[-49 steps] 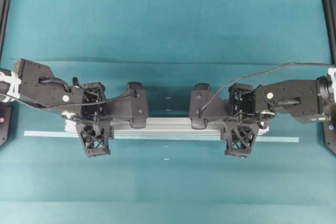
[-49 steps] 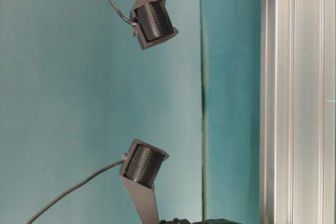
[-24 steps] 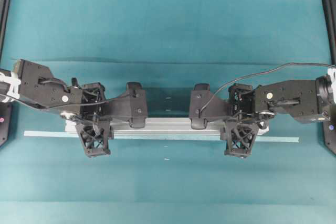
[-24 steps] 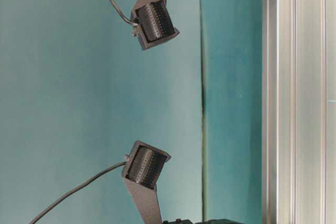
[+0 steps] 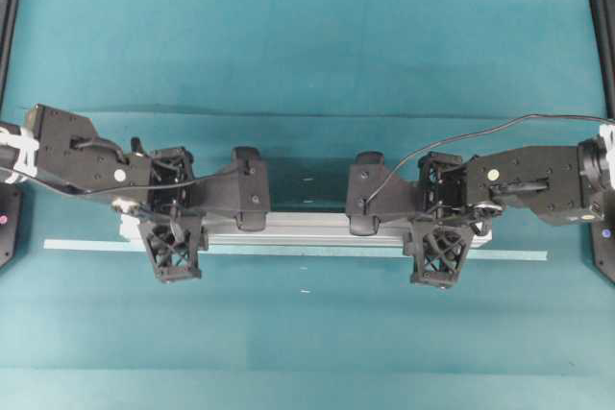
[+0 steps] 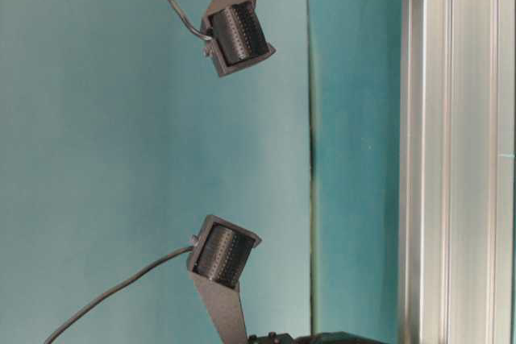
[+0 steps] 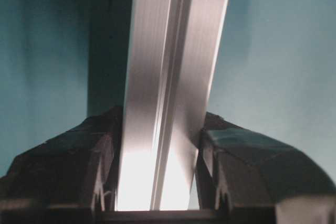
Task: Lift the metal rail with both hands and move it towards you.
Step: 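Lower the rail onto the table just above the pale strip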
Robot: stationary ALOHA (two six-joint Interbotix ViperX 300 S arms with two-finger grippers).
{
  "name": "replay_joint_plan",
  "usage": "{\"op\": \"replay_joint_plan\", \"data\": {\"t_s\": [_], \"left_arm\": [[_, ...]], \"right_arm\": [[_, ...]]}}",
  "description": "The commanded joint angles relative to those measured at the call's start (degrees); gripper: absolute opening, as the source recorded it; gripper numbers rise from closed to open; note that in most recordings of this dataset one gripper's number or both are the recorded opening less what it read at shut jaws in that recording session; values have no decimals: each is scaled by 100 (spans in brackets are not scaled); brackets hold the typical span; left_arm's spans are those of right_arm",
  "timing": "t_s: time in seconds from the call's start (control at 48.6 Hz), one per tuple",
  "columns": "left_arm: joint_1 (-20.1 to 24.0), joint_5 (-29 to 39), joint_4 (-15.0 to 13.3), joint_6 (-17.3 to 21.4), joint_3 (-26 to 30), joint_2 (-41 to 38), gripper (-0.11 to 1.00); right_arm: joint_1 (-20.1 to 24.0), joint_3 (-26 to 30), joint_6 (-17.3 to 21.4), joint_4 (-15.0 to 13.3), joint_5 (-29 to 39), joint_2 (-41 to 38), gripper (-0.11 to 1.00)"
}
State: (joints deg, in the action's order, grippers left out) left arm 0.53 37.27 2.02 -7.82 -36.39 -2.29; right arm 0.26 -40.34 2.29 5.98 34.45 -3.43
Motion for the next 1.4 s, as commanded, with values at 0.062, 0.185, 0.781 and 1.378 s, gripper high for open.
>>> {"op": "replay_joint_plan", "data": {"t_s": [0.062, 0.185, 0.781, 1.378], "left_arm": [[158, -185, -9, 18, 62, 70, 30], [141, -176, -18, -70, 44, 79, 30], [-79, -185, -9, -167, 18, 79, 30], [18, -615, -9, 598, -62, 123, 30]], "right_arm": [[97, 35, 26, 62, -97, -79, 41], [97, 44, 26, 70, -88, -79, 41], [97, 44, 26, 70, -79, -79, 41], [97, 44, 105, 167, -88, -79, 41]]}}
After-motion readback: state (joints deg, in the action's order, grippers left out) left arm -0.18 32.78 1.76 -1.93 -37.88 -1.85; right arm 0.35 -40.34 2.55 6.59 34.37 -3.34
